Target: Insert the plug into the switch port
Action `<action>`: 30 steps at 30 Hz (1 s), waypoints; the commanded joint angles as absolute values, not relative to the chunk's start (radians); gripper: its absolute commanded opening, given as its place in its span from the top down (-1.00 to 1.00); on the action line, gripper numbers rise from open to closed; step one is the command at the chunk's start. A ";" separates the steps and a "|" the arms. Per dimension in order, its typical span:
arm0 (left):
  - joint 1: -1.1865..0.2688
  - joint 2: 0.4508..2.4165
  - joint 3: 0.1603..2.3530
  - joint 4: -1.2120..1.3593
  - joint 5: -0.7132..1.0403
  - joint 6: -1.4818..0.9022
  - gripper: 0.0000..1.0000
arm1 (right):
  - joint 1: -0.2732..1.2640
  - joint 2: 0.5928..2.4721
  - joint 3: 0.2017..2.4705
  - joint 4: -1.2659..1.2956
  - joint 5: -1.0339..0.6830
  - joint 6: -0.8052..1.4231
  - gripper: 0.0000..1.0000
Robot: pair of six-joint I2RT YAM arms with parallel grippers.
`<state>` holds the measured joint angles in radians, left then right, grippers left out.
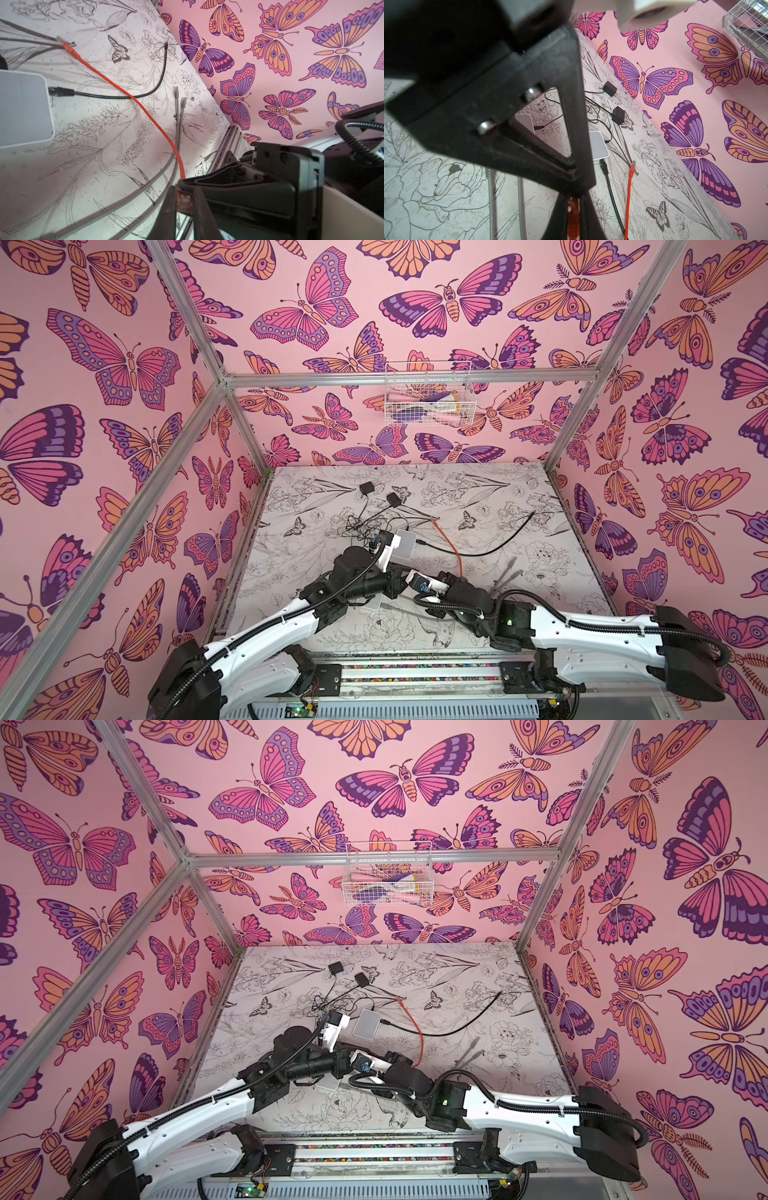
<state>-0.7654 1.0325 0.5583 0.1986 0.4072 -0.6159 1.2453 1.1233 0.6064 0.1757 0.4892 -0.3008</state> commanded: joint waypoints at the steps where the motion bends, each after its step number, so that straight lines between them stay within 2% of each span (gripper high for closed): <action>1: -0.760 1.017 0.524 0.206 0.372 -0.630 0.74 | 1.263 1.117 0.617 0.236 0.462 -0.315 1.00; 6: -0.760 1.005 0.509 0.206 0.370 -0.629 0.71 | 1.262 1.115 0.624 0.229 0.447 -0.325 1.00; 8: -0.761 1.014 0.511 0.207 0.370 -0.624 0.85 | 1.263 1.109 0.627 0.222 0.434 -0.325 1.00; 10: -0.759 1.019 0.513 0.209 0.367 -0.622 0.91 | 1.262 1.104 0.633 0.206 0.427 -0.325 0.94; 15: -0.743 1.022 0.526 0.210 0.374 -0.572 0.92 | 1.262 1.051 0.649 0.100 0.406 -0.287 0.29; 19: -0.684 1.040 0.537 0.213 0.451 -0.515 0.93 | 1.251 0.937 0.679 -0.139 0.403 -0.273 0.09; 22: -0.629 1.067 0.522 0.272 0.538 -0.486 0.94 | 1.194 0.818 0.674 -0.256 0.278 -0.254 -0.17; 26: -0.589 1.108 0.498 0.412 0.691 -0.460 0.95 | 1.043 0.742 0.693 -0.344 0.042 -0.181 -0.23; 30: -0.584 1.153 0.511 0.453 0.767 -0.404 0.95 | 0.903 0.797 0.722 -0.354 -0.182 -0.142 -0.20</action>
<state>-0.5911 1.1332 0.5171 0.3595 0.6487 -0.4709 0.9527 0.7582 0.6853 -0.2825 0.0414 -0.1970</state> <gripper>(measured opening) 0.129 0.602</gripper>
